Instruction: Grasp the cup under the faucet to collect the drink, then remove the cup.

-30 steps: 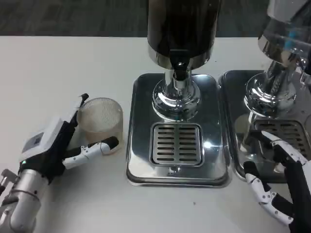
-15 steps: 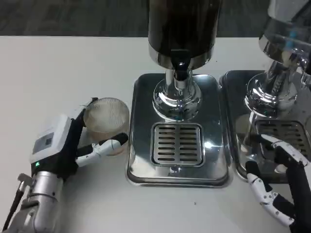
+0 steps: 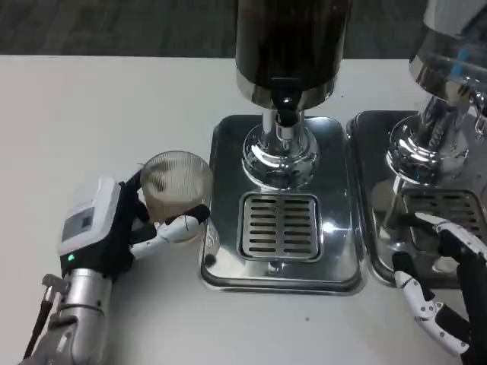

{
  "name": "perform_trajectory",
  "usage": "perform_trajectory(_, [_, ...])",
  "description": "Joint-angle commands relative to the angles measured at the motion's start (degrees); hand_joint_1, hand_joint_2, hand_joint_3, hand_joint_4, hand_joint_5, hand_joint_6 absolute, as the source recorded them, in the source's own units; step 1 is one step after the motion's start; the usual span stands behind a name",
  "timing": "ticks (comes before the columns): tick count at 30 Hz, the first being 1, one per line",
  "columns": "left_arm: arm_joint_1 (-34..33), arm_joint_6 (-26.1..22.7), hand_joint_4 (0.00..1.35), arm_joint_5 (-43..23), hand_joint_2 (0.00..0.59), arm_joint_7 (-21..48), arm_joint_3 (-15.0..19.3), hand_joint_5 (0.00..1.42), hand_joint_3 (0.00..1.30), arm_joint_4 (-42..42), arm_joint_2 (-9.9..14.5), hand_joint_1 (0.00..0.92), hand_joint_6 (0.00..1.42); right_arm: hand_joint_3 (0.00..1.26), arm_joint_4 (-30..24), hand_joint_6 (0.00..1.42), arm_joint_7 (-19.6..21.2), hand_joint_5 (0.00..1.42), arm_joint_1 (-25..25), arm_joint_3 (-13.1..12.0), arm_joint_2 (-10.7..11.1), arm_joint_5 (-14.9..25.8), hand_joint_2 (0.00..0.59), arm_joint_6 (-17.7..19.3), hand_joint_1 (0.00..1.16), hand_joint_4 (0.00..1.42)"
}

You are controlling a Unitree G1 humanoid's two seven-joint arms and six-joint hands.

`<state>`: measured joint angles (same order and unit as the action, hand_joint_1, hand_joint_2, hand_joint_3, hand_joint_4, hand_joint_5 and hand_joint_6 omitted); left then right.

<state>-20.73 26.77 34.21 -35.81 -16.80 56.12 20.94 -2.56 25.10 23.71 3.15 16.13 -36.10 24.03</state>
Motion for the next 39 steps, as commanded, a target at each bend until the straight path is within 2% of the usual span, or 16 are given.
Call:
perform_trajectory(1, [-0.08,1.72,0.62,0.15,0.11,-2.07,-0.58,0.9,0.47,1.67,-0.85,0.231,1.16,0.38,0.29,0.42,0.23,0.3,-0.27,-0.38,-0.17,0.97,0.429,0.98,0.38,0.33])
perform_trajectory(13, [1.8,3.59,0.77,-0.01,0.124,-6.46,0.13,1.05,0.58,1.76,-0.02,0.257,1.29,0.38,1.44,0.42,0.35,0.3,-0.82,-0.17,-0.53,1.4,0.429,1.97,0.38,0.34])
perform_trajectory(26, [5.9,6.59,0.77,-1.05,0.127,-8.98,3.36,1.06,0.59,-2.69,2.79,0.253,1.3,0.38,2.82,0.4,0.5,0.3,-1.68,-0.06,-0.8,1.72,0.429,2.84,0.38,0.35])
perform_trajectory(34, [8.96,8.54,0.77,-0.63,0.128,-9.05,5.2,1.06,0.59,-9.93,3.6,0.245,1.3,0.38,2.96,0.4,0.56,0.3,-1.7,-0.11,-0.83,1.91,0.429,3.11,0.38,0.35])
perform_trajectory(39, [10.05,9.86,0.77,0.23,0.129,-6.62,4.35,1.06,0.59,-16.0,2.86,0.243,1.3,0.38,2.56,0.4,0.75,0.3,-1.52,-0.17,-1.09,1.85,0.429,3.3,0.38,0.35])
